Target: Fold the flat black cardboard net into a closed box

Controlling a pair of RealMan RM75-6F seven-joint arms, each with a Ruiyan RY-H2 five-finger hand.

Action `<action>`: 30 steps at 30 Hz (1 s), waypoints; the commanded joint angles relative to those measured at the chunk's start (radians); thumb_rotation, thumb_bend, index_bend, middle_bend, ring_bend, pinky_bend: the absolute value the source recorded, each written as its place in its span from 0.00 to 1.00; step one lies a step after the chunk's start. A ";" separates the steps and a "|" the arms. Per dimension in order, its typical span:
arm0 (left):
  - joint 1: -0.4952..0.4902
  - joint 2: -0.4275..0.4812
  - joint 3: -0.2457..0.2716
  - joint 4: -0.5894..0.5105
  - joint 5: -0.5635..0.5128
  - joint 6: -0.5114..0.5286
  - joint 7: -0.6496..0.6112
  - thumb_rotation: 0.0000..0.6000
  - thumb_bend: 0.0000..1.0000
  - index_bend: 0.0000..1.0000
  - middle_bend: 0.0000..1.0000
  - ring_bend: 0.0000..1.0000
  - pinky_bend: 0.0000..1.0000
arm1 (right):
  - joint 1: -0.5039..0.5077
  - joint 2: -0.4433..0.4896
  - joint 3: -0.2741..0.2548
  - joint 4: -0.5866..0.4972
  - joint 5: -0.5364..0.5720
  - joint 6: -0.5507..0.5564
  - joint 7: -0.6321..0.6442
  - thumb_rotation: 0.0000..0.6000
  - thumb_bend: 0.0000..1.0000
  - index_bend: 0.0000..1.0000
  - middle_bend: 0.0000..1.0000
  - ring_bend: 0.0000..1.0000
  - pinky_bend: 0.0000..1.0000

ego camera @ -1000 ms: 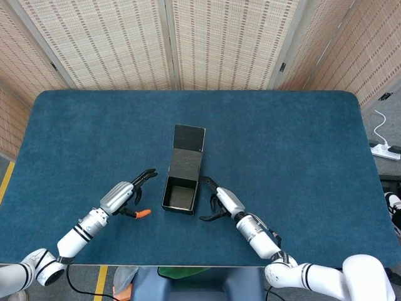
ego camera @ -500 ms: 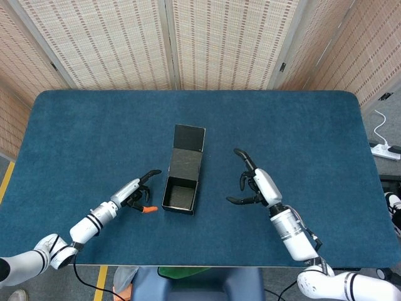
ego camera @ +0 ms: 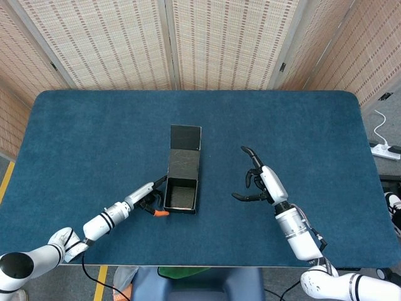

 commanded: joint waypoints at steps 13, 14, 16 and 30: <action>-0.004 -0.053 -0.043 -0.002 -0.064 -0.029 -0.019 1.00 0.23 0.02 0.06 0.64 0.96 | -0.017 -0.001 -0.021 0.016 0.038 -0.028 0.020 1.00 0.00 0.00 0.08 0.65 1.00; -0.003 -0.057 -0.047 -0.003 -0.069 -0.032 -0.023 1.00 0.23 0.08 0.13 0.65 0.96 | -0.015 0.002 -0.021 0.016 0.053 -0.041 0.014 1.00 0.00 0.00 0.08 0.65 1.00; 0.002 -0.060 -0.054 -0.011 -0.082 -0.037 -0.035 1.00 0.24 0.24 0.29 0.67 0.96 | -0.003 0.004 -0.018 0.028 0.109 -0.093 -0.008 1.00 0.00 0.00 0.10 0.66 1.00; 0.069 0.095 -0.052 -0.222 -0.059 0.116 0.034 1.00 0.24 0.46 0.51 0.71 0.97 | 0.246 -0.183 0.155 0.285 0.432 -0.378 -0.094 1.00 0.03 0.00 0.20 0.70 1.00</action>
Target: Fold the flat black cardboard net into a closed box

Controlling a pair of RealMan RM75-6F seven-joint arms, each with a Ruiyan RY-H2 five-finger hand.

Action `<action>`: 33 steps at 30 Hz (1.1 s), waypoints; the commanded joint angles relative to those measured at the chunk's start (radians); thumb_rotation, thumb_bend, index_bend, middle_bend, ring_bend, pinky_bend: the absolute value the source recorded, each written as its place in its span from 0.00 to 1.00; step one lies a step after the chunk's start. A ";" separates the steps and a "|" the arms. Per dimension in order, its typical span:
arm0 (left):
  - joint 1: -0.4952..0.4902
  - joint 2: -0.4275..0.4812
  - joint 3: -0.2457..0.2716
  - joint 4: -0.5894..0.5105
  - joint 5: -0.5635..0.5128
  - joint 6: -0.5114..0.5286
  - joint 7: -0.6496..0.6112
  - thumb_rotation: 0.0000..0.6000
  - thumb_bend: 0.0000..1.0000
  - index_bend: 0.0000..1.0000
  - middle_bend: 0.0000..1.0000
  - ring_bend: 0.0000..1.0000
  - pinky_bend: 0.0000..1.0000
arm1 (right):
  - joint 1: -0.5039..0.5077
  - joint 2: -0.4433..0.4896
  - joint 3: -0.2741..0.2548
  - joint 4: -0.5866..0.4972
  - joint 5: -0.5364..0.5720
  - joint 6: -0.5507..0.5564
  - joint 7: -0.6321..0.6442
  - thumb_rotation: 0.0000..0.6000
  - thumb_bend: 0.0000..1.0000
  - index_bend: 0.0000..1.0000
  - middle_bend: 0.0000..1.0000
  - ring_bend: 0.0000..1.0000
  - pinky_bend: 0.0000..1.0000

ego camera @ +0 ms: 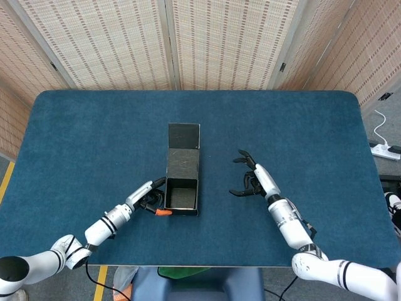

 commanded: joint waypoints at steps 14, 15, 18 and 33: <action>0.025 0.121 0.004 -0.198 0.021 0.037 0.146 1.00 0.24 0.46 0.51 0.71 0.97 | 0.333 -0.293 0.290 0.226 0.288 -0.143 -0.046 1.00 0.02 0.03 0.26 0.73 1.00; 0.024 0.118 0.003 -0.194 0.018 0.030 0.160 1.00 0.24 0.46 0.51 0.71 0.97 | 0.336 -0.287 0.301 0.209 0.291 -0.153 -0.037 1.00 0.02 0.04 0.27 0.73 1.00; 0.018 0.106 -0.009 -0.181 -0.010 -0.007 0.200 1.00 0.24 0.46 0.50 0.71 0.97 | 0.329 -0.243 0.318 0.129 0.287 -0.188 -0.019 1.00 0.00 0.05 0.30 0.74 1.00; 0.028 0.010 -0.096 -0.104 -0.189 -0.153 0.407 1.00 0.24 0.41 0.49 0.71 0.98 | 0.376 -0.151 0.017 -0.069 0.291 -0.082 -0.413 1.00 0.00 0.10 0.40 0.80 1.00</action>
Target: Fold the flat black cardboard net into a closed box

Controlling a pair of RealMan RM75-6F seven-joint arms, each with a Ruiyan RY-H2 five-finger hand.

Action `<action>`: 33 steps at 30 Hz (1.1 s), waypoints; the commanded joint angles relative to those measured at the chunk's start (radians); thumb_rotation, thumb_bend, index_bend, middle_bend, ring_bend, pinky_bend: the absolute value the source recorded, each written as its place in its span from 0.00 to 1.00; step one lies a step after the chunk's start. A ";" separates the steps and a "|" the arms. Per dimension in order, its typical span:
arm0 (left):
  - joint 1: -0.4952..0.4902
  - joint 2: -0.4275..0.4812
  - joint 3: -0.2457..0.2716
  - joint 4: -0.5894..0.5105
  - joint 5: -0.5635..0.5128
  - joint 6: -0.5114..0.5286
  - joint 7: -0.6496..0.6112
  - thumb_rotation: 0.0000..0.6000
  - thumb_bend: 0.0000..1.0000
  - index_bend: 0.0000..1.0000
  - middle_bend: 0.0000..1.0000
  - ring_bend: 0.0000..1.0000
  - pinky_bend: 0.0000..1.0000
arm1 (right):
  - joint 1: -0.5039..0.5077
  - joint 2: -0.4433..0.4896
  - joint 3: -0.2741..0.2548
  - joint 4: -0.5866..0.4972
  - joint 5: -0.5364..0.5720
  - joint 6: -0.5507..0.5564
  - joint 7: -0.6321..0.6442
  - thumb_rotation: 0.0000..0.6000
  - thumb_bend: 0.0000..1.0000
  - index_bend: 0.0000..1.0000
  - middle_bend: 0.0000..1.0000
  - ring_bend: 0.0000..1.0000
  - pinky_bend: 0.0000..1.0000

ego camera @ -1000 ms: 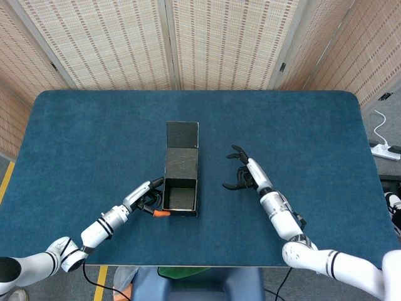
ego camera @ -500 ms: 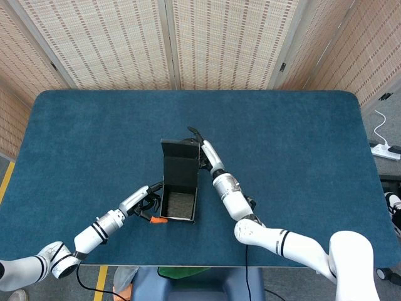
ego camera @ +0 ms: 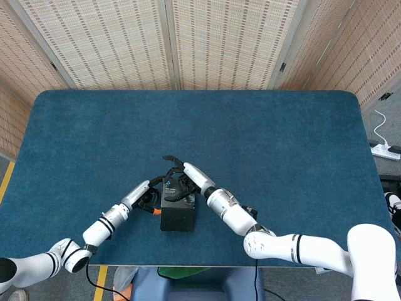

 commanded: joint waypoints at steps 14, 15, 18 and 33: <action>0.001 0.076 0.007 -0.048 -0.006 -0.089 0.231 1.00 0.22 0.00 0.04 0.68 0.97 | 0.019 -0.094 -0.158 0.025 -0.061 0.255 -0.301 1.00 0.00 0.12 0.35 0.80 1.00; 0.003 0.084 0.006 -0.055 -0.009 -0.088 0.254 1.00 0.22 0.00 0.03 0.68 0.97 | 0.016 -0.095 -0.158 0.025 -0.069 0.260 -0.302 1.00 0.00 0.12 0.35 0.80 1.00; 0.012 0.116 0.007 -0.085 -0.021 -0.083 0.344 1.00 0.21 0.00 0.01 0.67 0.97 | 0.008 -0.100 -0.164 0.025 -0.096 0.276 -0.315 1.00 0.00 0.12 0.35 0.80 1.00; 0.086 0.327 -0.018 -0.400 -0.195 0.003 0.884 1.00 0.20 0.00 0.00 0.67 0.95 | -0.022 -0.211 -0.266 0.124 -0.328 0.436 -0.514 1.00 0.00 0.19 0.35 0.80 1.00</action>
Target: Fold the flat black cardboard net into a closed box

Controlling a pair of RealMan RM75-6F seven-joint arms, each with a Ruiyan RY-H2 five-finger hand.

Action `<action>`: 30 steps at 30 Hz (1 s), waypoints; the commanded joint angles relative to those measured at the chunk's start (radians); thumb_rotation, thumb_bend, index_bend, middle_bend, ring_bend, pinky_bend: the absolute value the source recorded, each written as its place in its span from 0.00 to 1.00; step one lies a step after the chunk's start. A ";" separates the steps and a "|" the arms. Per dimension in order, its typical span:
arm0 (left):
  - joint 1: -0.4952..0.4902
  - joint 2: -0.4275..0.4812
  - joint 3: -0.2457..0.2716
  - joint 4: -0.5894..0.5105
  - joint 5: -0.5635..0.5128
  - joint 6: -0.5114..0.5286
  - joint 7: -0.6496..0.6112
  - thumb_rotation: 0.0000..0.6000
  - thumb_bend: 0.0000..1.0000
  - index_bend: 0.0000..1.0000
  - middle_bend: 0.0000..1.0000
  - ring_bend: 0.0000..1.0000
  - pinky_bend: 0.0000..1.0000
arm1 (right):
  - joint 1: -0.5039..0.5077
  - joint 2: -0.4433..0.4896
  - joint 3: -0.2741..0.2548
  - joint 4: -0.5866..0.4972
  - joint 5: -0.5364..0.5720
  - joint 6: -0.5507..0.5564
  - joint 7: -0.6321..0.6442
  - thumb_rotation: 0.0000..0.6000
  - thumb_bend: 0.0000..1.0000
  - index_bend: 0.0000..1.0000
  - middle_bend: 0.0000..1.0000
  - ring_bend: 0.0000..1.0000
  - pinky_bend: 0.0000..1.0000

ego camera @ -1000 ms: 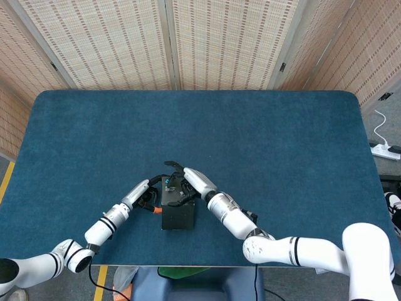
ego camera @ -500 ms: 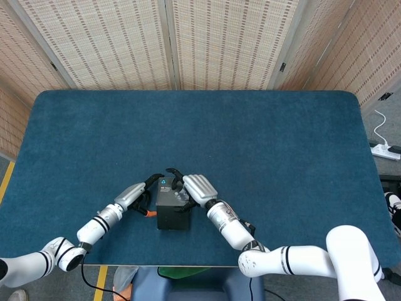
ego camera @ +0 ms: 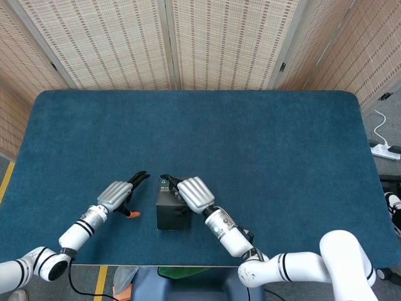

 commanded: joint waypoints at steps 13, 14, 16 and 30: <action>0.033 0.113 -0.023 -0.122 0.006 0.004 0.000 1.00 0.19 0.00 0.00 0.65 0.95 | -0.064 -0.230 -0.139 0.418 -0.293 0.134 -0.086 1.00 0.16 0.43 0.48 0.81 1.00; 0.034 0.114 -0.023 -0.121 0.009 0.003 -0.004 1.00 0.19 0.00 0.00 0.65 0.95 | -0.068 -0.238 -0.140 0.437 -0.302 0.135 -0.083 1.00 0.21 0.46 0.51 0.81 1.00; 0.036 0.115 -0.024 -0.116 0.015 0.002 -0.013 1.00 0.19 0.00 0.00 0.65 0.95 | -0.077 -0.253 -0.140 0.469 -0.316 0.133 -0.069 1.00 0.28 0.49 0.56 0.82 1.00; 0.087 0.115 -0.046 -0.104 0.010 0.098 0.036 1.00 0.20 0.00 0.00 0.54 0.86 | -0.121 -0.202 -0.104 0.449 -0.445 0.232 0.048 1.00 0.37 0.31 0.41 0.70 1.00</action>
